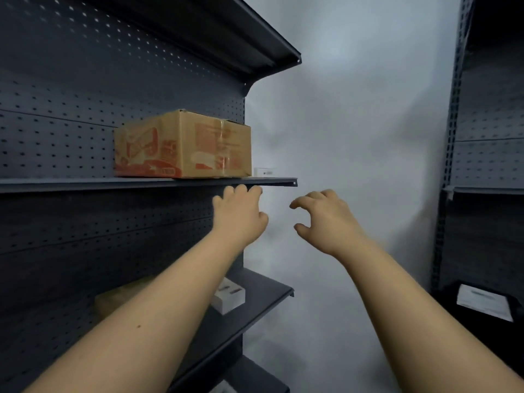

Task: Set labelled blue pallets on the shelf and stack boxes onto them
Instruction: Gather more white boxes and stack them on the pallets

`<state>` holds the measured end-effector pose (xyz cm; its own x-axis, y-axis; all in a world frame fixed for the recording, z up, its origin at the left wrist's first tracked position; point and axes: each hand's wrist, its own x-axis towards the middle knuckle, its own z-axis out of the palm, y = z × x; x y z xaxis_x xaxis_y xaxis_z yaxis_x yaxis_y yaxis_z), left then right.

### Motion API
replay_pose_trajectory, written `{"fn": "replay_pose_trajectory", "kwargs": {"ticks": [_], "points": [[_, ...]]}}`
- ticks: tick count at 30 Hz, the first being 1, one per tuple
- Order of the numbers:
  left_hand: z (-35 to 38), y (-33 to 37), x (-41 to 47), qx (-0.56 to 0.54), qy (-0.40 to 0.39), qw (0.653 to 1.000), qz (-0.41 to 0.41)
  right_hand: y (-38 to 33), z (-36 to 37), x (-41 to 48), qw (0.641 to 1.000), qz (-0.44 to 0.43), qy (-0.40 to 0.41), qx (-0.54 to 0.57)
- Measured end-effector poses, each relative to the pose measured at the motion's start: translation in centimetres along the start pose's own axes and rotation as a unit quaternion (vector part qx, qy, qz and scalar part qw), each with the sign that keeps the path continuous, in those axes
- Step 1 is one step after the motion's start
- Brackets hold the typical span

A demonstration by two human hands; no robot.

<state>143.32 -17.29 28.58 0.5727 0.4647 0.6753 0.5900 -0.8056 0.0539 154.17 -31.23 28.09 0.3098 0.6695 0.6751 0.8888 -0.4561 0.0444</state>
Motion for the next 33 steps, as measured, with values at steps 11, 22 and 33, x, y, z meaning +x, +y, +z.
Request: {"fn": "replay_pose_trajectory", "kwargs": {"ticks": [11,22,33], "points": [[10.1,4.2,14.4,0.123,0.06,0.99,0.026,11.2,8.7,12.6,0.995,-0.017,0.054,0.077],[13.6,2.3,24.4,0.187,0.069,0.98,0.003,13.8,15.1,23.2,0.993,-0.022,0.072,0.088],[13.4,0.2,26.8,0.208,-0.028,0.974,-0.089,11.0,18.8,30.4,0.981,-0.079,0.04,0.173]]}}
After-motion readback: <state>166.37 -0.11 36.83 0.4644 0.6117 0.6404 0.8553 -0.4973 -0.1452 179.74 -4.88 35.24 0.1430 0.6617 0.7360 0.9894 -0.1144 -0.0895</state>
